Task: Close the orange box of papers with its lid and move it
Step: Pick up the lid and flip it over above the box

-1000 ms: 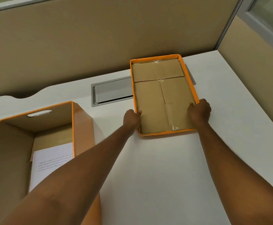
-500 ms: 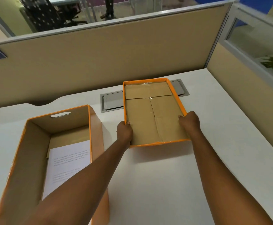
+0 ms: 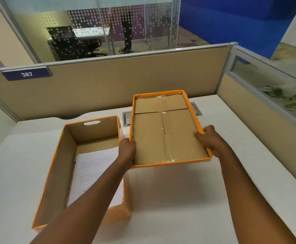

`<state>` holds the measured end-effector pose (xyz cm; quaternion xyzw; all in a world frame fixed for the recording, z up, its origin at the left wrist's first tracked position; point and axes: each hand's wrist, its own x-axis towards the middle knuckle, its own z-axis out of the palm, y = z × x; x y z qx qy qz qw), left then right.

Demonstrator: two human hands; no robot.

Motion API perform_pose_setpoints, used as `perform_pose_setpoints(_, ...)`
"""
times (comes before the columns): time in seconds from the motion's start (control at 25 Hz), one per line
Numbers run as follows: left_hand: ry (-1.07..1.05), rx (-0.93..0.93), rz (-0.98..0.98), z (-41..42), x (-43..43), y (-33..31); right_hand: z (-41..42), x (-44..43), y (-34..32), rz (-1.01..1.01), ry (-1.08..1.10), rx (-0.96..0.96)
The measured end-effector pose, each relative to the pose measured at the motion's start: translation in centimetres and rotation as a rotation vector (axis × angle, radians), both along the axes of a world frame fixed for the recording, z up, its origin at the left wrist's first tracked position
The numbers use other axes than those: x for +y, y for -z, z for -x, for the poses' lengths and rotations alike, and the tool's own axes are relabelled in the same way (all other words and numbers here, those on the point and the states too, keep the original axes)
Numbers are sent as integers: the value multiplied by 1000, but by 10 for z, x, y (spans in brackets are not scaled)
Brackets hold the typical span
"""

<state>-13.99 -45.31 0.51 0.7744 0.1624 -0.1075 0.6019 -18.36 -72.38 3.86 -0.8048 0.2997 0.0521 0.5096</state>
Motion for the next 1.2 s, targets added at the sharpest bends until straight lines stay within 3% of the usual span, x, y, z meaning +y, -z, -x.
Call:
perform_pose_setpoints(0.2,4,48,81,22,14,-12,28,22,-50,-288,-32,-270)
perform_pose_setpoints(0.36,-61,-231,-310,29,24,-37,32,56,-98,-247,-20,-457)
perform_pose_setpoints(0.4,-61,-322,-319,30,26,-47,32,67,-109,-203,-29,-495)
perform_pose_setpoints(0.48,-2,-373,-70,32,29,-73,31,95,-126,-35,-56,-548)
perform_pose_setpoints(0.6,104,-272,257,33,31,-119,29,143,-136,300,-80,-524)
perform_pose_setpoints(0.92,362,-226,393,23,48,-166,43,250,-104,664,-75,-623)
perform_pose_setpoints(1.2,270,-243,387,33,84,-153,54,301,-95,549,-178,-587)
